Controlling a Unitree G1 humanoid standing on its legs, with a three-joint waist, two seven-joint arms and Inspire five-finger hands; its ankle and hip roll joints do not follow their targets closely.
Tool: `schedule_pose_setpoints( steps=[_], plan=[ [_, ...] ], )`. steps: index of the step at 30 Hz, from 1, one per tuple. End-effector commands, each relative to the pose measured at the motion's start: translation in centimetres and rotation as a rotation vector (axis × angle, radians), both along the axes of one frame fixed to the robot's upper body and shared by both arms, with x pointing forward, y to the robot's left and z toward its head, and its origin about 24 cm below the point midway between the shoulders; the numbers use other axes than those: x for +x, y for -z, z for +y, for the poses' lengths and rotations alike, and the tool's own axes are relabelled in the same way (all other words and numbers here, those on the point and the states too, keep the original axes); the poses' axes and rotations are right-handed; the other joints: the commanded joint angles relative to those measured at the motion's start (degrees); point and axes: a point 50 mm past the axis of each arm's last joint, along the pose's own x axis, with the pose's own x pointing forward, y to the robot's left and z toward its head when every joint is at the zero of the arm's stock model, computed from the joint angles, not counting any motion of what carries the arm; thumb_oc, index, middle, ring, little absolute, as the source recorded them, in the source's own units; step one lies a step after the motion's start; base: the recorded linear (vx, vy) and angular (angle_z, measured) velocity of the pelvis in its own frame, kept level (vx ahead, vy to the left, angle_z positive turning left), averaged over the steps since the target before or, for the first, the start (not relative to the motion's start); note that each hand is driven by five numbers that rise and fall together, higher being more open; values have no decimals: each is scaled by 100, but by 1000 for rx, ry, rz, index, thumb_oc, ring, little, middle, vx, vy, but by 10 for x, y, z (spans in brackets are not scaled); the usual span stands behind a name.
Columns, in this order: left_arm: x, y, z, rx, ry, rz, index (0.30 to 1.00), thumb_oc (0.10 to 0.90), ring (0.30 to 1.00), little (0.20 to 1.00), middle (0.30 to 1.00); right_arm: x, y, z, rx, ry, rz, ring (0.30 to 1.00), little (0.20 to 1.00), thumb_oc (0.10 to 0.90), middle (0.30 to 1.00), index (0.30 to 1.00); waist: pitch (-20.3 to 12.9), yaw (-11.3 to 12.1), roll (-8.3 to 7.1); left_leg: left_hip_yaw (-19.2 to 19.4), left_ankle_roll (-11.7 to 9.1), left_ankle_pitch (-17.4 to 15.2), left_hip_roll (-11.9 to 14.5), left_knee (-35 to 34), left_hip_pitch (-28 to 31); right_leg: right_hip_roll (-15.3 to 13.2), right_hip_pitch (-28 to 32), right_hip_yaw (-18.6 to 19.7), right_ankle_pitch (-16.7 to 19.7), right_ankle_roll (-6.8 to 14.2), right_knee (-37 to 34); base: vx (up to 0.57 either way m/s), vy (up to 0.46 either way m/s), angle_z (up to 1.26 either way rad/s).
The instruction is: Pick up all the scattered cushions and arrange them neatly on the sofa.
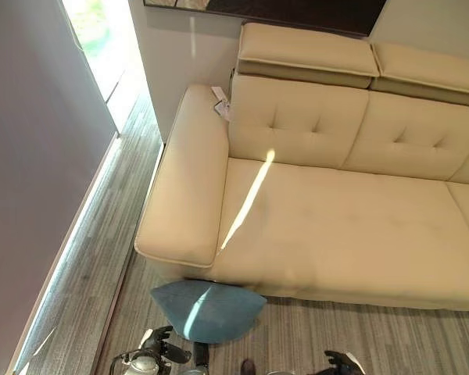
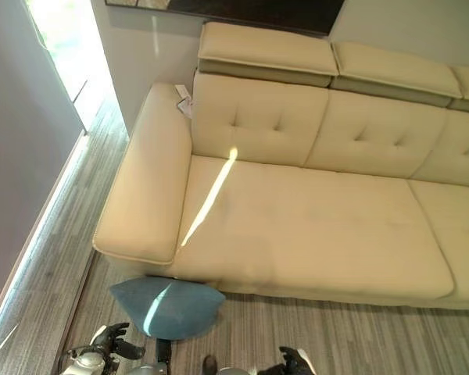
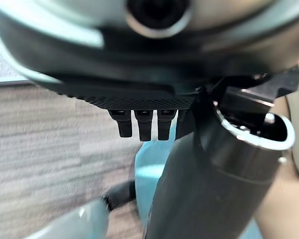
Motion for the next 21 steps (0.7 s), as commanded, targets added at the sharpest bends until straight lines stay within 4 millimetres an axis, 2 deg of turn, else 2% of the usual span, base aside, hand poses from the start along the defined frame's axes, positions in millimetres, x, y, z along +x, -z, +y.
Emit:
schedule_pose_setpoints(
  steps=[1, 7, 12, 17, 20, 21],
  plan=[
    [11, -7, 7, 42, 28, -50, 900, 800, 900, 900, 900, 20, -12, -15, -51, -6, -90, 900, 900, 800, 900, 900, -78, 85, -117, 247, -246, -1036, 27, 556, 158, -213, -268, 209, -152, 443, 439, 43, 25, -4],
    [12, -8, 8, 46, 7, -68, 900, 800, 900, 900, 900, 26, -14, -12, -46, -9, -115, 900, 900, 800, 900, 900, -61, 104, -49, 291, -238, -1014, -9, 403, 209, -269, -306, 188, -112, 482, 355, 9, 6, 0],
    [28, -18, 13, 66, -53, -159, 900, 800, 900, 900, 900, 45, -23, -8, -43, -5, -202, 900, 900, 800, 900, 900, 104, 151, 0, 298, -255, -963, 7, 455, -71, -312, -594, 130, -53, 476, 352, -77, -19, -1],
    [28, -18, 13, 66, -53, -159, 900, 800, 900, 900, 900, 45, -23, -8, -43, -5, -203, 900, 900, 800, 900, 900, 97, 148, 0, 296, -255, -964, 7, 461, -83, -312, -604, 128, -54, 476, 355, -18, -6, 0],
    [46, -29, 16, 71, -122, -260, 900, 800, 900, 900, 900, 61, -31, -4, -45, 1, -267, 900, 900, 800, 900, 900, 283, 205, 1, 234, -266, -920, 30, 623, -466, -321, -959, 65, -30, 443, 499, -137, -35, 3],
    [46, -29, 16, 71, -123, -260, 900, 800, 900, 900, 900, 62, -31, -4, -45, 1, -268, 900, 900, 800, 900, 900, 275, 201, 1, 231, -266, -921, 31, 631, -481, -321, -972, 63, -31, 443, 504, -245, -69, 5]
  ],
)
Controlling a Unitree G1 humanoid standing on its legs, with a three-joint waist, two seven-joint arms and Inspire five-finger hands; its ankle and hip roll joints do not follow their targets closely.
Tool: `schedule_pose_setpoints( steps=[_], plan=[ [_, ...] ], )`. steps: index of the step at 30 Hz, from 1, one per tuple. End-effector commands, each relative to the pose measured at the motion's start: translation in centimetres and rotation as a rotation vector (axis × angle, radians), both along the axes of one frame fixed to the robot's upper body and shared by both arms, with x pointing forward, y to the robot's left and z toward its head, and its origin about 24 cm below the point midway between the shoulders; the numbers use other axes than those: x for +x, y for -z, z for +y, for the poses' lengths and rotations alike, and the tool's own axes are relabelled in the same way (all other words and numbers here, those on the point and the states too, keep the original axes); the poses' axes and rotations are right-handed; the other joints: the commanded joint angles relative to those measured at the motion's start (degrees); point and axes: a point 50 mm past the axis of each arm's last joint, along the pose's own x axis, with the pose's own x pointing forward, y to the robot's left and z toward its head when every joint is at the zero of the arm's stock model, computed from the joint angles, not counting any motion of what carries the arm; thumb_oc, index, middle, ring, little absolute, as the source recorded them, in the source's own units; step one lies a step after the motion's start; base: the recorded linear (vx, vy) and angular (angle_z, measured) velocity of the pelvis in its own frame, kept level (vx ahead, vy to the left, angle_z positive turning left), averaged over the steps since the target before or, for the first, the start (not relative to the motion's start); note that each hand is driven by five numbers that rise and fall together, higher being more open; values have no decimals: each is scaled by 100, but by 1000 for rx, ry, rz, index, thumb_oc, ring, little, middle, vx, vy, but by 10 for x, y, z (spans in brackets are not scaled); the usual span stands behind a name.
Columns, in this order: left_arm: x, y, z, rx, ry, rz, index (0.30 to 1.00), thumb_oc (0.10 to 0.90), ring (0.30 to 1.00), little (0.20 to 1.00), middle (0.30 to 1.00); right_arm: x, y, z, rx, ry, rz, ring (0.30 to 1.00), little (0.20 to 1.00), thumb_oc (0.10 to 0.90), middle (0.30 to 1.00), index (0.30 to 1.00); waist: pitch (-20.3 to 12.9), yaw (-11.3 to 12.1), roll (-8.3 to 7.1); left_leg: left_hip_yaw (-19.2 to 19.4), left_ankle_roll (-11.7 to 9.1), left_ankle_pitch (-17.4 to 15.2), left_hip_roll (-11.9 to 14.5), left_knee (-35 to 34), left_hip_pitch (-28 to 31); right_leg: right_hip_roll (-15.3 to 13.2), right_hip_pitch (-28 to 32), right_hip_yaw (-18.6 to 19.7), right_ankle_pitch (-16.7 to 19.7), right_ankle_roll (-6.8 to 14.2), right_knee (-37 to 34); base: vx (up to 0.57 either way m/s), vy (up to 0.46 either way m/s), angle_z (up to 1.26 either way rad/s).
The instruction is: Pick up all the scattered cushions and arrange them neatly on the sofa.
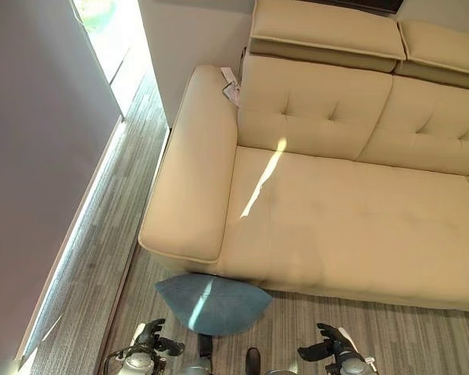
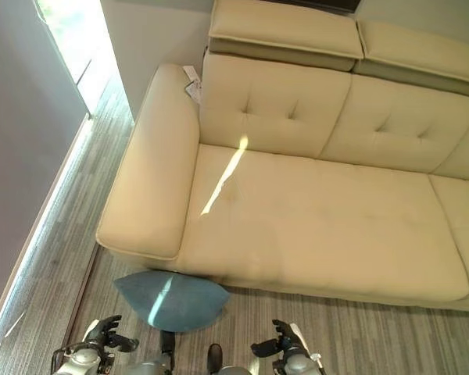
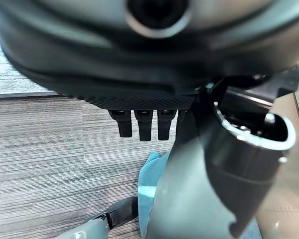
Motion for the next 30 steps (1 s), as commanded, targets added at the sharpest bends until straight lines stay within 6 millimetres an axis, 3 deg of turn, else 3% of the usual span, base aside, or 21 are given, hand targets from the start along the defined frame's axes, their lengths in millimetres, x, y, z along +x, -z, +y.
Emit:
schedule_pose_setpoints(
  steps=[1, 4, 20, 23, 24, 28, 29, 30],
  plan=[
    [46, -31, 7, 24, -122, -266, 900, 800, 900, 900, 900, 41, -26, -6, -45, 29, -204, 900, 900, 800, 900, 900, 319, 132, 51, 189, -176, -853, 72, 808, -391, -308, -907, 8, -37, 397, 700, -287, -73, 10],
    [61, -44, 5, 5, -177, -373, 900, 800, 900, 900, 900, 65, -43, 0, -35, 41, -317, 900, 900, 800, 900, 900, 465, 145, 118, 147, -186, -781, 66, 1081, -1034, -356, -1592, -51, -29, 348, 1046, -219, -37, 23],
    [61, -44, 5, 5, -177, -373, 900, 800, 900, 900, 900, 65, -43, 0, -35, 41, -317, 900, 900, 800, 900, 900, 464, 145, 118, 147, -186, -781, 66, 1082, -1034, -357, -1593, -51, -29, 348, 1047, -8, -1, 1],
    [75, -54, 1, -6, -212, -442, 900, 800, 900, 900, 900, 89, -61, 7, -32, 60, -425, 900, 900, 800, 900, 900, 590, 162, 204, 138, -188, -730, 72, 1414, -1660, -418, -2294, -129, -70, 294, 1493, -152, 5, 0],
    [83, -59, -3, -15, -223, -478, 900, 800, 900, 900, 900, 101, -71, 12, -26, 81, -489, 900, 900, 800, 900, 900, 638, 151, 262, 84, -187, -922, 95, 1785, -2078, -475, -2766, -93, -297, 286, 1962, -153, 33, 2],
    [97, -70, -10, -22, -254, -536, 900, 800, 900, 900, 900, 123, -92, 26, 26, 163, -628, 900, 900, 800, 900, 900, 720, 127, 366, 65, -126, -979, 138, 2225, -2968, -597, -3692, -66, -351, 284, 2479, -183, 80, 10],
    [122, -89, -19, -23, -145, -594, 900, 800, 900, 900, 900, 145, -115, 36, 105, 174, -724, 900, 900, 800, 900, 900, 805, 100, 494, 48, -88, -974, 151, 2568, -3920, -663, -4664, -24, -366, 256, 2868, -181, 171, 9],
    [126, -93, -27, -42, -116, -616, 900, 800, 900, 900, 900, 144, -114, 38, 110, 164, -722, 900, 900, 800, 900, 900, 627, 117, 513, 47, -68, -988, 119, 2466, -3940, -670, -4748, -11, -372, 269, 2833, -129, 138, 10]
  ],
)
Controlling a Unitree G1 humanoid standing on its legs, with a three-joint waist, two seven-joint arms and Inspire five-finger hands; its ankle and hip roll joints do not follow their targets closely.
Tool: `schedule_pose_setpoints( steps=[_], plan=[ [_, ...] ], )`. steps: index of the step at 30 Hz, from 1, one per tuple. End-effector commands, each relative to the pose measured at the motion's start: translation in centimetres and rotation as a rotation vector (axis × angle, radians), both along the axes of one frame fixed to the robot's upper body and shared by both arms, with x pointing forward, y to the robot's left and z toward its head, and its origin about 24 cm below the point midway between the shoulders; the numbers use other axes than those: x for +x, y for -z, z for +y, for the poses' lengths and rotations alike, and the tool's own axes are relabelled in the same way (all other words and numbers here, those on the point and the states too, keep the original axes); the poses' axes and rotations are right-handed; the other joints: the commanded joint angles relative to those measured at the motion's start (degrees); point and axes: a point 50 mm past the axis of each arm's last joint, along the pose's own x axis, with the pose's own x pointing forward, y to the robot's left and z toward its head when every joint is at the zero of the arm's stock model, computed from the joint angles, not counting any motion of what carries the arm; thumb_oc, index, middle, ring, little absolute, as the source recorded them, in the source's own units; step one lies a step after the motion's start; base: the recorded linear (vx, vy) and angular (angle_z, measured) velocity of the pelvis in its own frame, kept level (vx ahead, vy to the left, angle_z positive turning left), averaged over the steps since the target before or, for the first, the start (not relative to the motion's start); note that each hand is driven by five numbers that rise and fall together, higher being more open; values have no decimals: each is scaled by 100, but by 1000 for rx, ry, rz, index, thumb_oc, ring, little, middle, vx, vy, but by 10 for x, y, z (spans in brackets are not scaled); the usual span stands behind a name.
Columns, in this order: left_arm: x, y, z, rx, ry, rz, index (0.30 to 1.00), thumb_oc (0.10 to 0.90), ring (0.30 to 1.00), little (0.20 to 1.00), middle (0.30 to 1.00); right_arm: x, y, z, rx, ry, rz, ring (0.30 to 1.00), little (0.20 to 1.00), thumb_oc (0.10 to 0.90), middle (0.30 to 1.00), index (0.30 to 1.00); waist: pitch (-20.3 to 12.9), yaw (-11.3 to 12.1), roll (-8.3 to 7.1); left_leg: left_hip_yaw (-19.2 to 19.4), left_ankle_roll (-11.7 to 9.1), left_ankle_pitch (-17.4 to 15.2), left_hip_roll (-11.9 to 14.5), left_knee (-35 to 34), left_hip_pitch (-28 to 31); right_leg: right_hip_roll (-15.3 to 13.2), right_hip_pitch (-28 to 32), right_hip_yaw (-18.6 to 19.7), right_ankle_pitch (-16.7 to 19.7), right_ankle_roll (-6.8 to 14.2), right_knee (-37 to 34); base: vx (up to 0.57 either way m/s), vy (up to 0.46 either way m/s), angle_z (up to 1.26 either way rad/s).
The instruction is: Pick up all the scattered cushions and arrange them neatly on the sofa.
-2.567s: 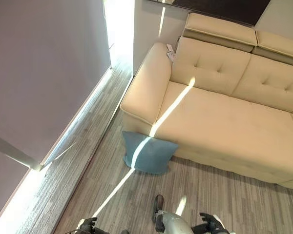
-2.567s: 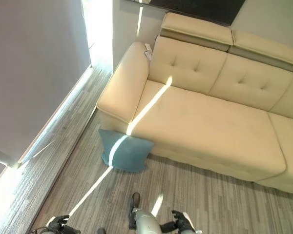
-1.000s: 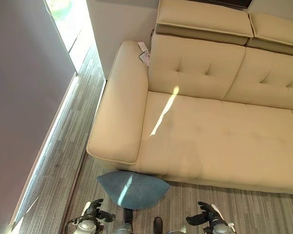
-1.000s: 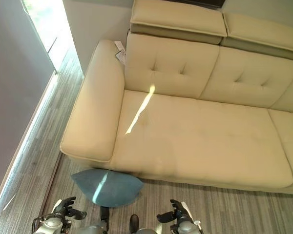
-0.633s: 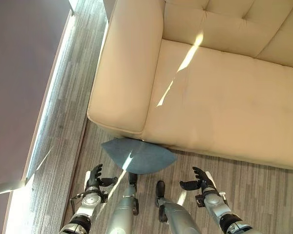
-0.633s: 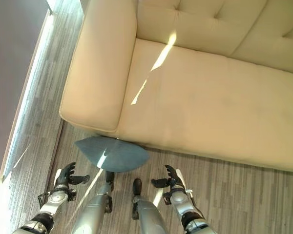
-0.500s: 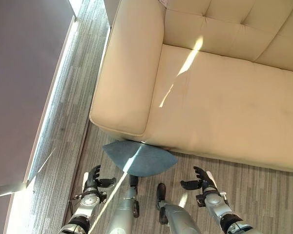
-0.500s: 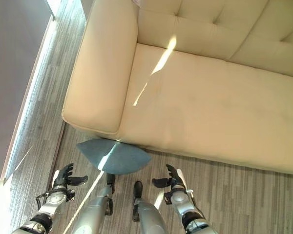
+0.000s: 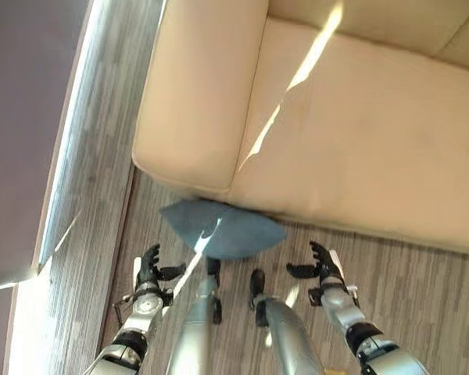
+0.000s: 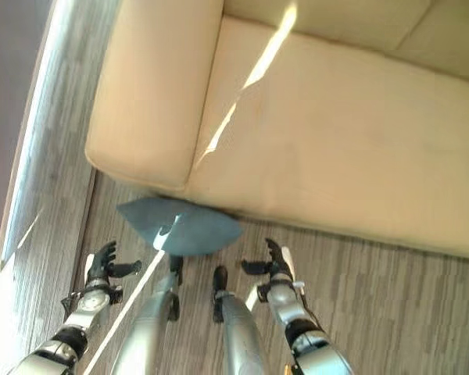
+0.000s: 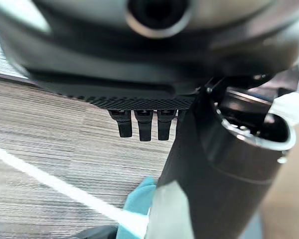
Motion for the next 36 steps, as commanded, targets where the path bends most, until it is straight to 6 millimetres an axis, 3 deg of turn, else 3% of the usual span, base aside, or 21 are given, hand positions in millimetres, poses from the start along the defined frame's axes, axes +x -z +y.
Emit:
schedule_pose_setpoints(
  steps=[1, 7, 19, 24, 36],
  plan=[
    [16, -15, -8, 24, 32, -81, 900, 800, 900, 900, 900, 1, -13, -4, 79, 54, -120, 900, 900, 800, 900, 900, -238, -18, 197, 171, -61, -1046, 153, 535, -319, -319, -563, 230, 458, 380, -603, 46, 52, 13],
    [15, -15, -7, 29, 37, -73, 900, 800, 900, 900, 900, -2, -9, -10, 83, 68, -106, 900, 900, 800, 900, 900, -227, -26, 178, 182, -91, -992, 66, 164, 53, -305, -277, 259, 556, 425, -891, 6, 12, 2],
    [29, -32, -2, 51, 34, -136, 900, 800, 900, 900, 900, 11, -27, -12, 91, 67, -177, 900, 900, 800, 900, 900, -63, -66, 135, 149, -77, -984, 74, 378, -279, -316, -550, 251, 601, 416, -753, -5, -2, 1],
    [48, -59, -1, 64, 48, -238, 900, 800, 900, 900, 900, 31, -53, -4, 121, 15, -259, 900, 900, 800, 900, 900, -37, -51, 181, 149, -56, -974, 98, 574, -757, -353, -1035, 277, 576, 416, -502, 0, 0, 0],
    [74, -98, -2, 95, 108, -347, 900, 800, 900, 900, 900, 61, -109, 17, 139, -122, -434, 900, 900, 800, 900, 900, -37, -28, 222, 203, -16, -1128, 187, 1135, -1525, -445, -1810, 353, 401, 388, 112, 8, 6, 0]
  ],
)
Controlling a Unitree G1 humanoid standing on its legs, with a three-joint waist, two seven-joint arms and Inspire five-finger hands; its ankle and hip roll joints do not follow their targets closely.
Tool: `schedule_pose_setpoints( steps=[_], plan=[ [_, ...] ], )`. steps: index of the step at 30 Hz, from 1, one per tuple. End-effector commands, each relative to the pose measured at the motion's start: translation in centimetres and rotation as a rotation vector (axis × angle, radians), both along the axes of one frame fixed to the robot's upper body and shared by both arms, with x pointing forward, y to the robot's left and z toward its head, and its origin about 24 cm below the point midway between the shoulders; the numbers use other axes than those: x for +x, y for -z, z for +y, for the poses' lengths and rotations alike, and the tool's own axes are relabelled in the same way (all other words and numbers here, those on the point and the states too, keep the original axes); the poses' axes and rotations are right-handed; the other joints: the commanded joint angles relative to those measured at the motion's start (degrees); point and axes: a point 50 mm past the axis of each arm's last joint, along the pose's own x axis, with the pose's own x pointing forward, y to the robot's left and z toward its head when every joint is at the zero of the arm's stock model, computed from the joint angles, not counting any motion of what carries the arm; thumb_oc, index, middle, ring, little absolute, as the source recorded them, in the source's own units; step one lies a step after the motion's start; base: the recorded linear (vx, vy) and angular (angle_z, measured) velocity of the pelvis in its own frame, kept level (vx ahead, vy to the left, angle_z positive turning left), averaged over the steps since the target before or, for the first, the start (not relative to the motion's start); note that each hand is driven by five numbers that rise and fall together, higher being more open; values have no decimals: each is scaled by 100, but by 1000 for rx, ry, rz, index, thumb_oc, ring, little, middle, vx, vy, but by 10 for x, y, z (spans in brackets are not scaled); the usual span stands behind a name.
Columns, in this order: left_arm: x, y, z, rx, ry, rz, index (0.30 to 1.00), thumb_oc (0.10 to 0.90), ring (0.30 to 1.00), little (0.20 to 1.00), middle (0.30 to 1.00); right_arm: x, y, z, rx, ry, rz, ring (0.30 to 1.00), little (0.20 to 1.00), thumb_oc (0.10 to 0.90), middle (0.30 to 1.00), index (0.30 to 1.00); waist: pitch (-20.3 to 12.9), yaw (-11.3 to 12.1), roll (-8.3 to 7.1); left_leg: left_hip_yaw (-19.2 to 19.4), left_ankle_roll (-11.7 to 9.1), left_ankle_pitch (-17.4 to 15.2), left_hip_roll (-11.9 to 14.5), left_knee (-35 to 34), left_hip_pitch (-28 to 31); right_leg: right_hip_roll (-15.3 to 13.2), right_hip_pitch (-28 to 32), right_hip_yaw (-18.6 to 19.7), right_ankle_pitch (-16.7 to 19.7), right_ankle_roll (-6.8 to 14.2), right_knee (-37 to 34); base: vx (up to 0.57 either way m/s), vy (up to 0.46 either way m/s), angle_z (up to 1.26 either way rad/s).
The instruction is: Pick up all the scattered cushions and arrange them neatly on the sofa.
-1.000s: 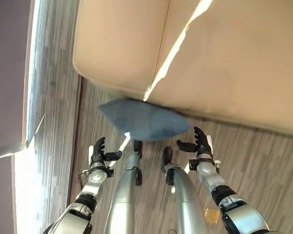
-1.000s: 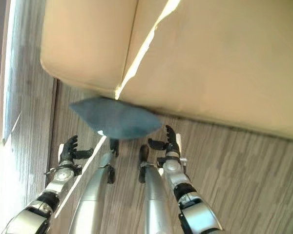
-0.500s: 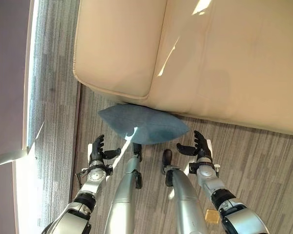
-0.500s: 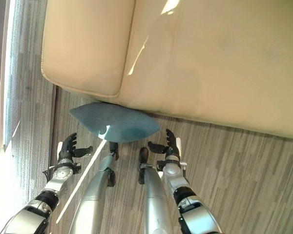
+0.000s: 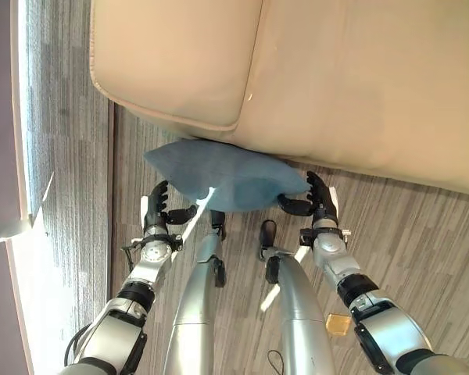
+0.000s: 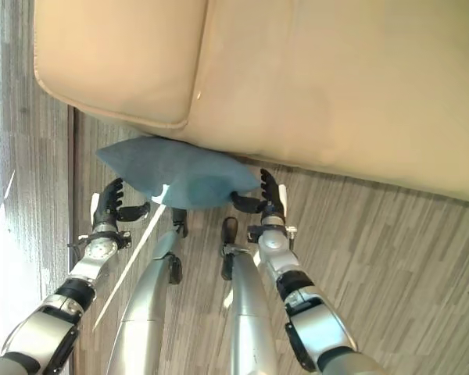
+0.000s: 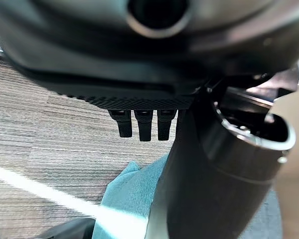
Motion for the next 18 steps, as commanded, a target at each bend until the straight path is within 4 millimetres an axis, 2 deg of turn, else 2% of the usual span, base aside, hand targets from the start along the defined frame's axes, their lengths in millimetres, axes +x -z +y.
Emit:
schedule_pose_setpoints(
  steps=[1, 5, 6, 9, 11, 13, 14, 15, 16, 17, 18],
  plan=[
    [-5, -1, 10, 55, 3, -29, 900, 800, 900, 900, 900, -5, -9, 7, 42, -58, -98, 900, 900, 800, 900, 900, -362, 92, 137, -103, -168, -1127, 190, 646, 94, -203, -38, 385, 473, 481, -637, 39, 38, 2],
    [11, -26, 2, 80, 33, -91, 900, 800, 900, 900, 900, 5, -33, 25, 77, -120, -163, 900, 900, 800, 900, 900, -308, 92, 152, -69, -140, -1139, 183, 710, -187, -244, -314, 415, 450, 500, -550, 28, 22, -1],
    [16, -35, -6, 78, 50, -121, 900, 800, 900, 900, 900, 8, -41, 37, 96, -150, -187, 900, 900, 800, 900, 900, -304, 96, 158, -73, -131, -1137, 177, 702, -258, -254, -391, 419, 448, 510, -532, 38, 8, 1],
    [22, -44, -18, 58, 76, -153, 900, 800, 900, 900, 900, 10, -48, 48, 112, -179, -206, 900, 900, 800, 900, 900, -295, 102, 162, -79, -125, -1129, 163, 685, -290, -267, -435, 421, 441, 515, -519, 10, 1, 0],
    [27, -58, -40, 8, 125, -214, 900, 800, 900, 900, 900, 10, -59, 67, 163, -228, -247, 900, 900, 800, 900, 900, -285, 103, 163, -84, -121, -1107, 142, 592, -273, -264, -454, 414, 451, 526, -563, 0, 0, 0],
    [27, -57, -40, 8, 125, -214, 900, 800, 900, 900, 900, 10, -59, 67, 163, -228, -247, 900, 900, 800, 900, 900, -286, 104, 163, -84, -121, -1105, 141, 590, -273, -265, -454, 414, 451, 526, -563, 0, 0, 0],
    [28, -69, -68, -50, 197, -272, 900, 800, 900, 900, 900, 8, -69, 80, 225, -274, -289, 804, 804, 736, 804, 804, -304, 100, 164, -101, -132, -1073, 103, 451, -226, -260, -430, 404, 456, 533, -633, 0, 0, 0],
    [28, -69, -68, -50, 197, -272, 900, 800, 900, 900, 900, 8, -69, 80, 225, -274, -289, 804, 804, 736, 804, 804, -304, 100, 165, -102, -132, -1071, 102, 445, -222, -261, -427, 403, 457, 533, -636, 13, -22, 3],
    [28, -69, -68, -50, 197, -272, 618, 612, 618, 618, 618, 8, -69, 80, 225, -274, -289, 408, 408, 472, 408, 408, -304, 100, 165, -102, -132, -1070, 101, 445, -221, -261, -426, 402, 457, 533, -636, -4, -18, 4],
    [28, -76, -81, -62, 246, -303, 300, 400, 300, 300, 300, 6, -73, 84, 260, -293, -311, 300, 300, 400, 300, 300, -310, 101, 160, -115, -144, -1033, 71, 330, -170, -245, -396, 397, 474, 550, -693, -7, -35, 5],
    [27, -83, -88, -68, 272, -333, 300, 400, 300, 300, 300, 5, -76, 84, 268, -299, -329, 300, 300, 400, 300, 300, -322, 97, 152, -118, -162, -1006, 54, 227, -113, -230, -365, 400, 496, 564, -760, -7, -35, 4]
  ],
)
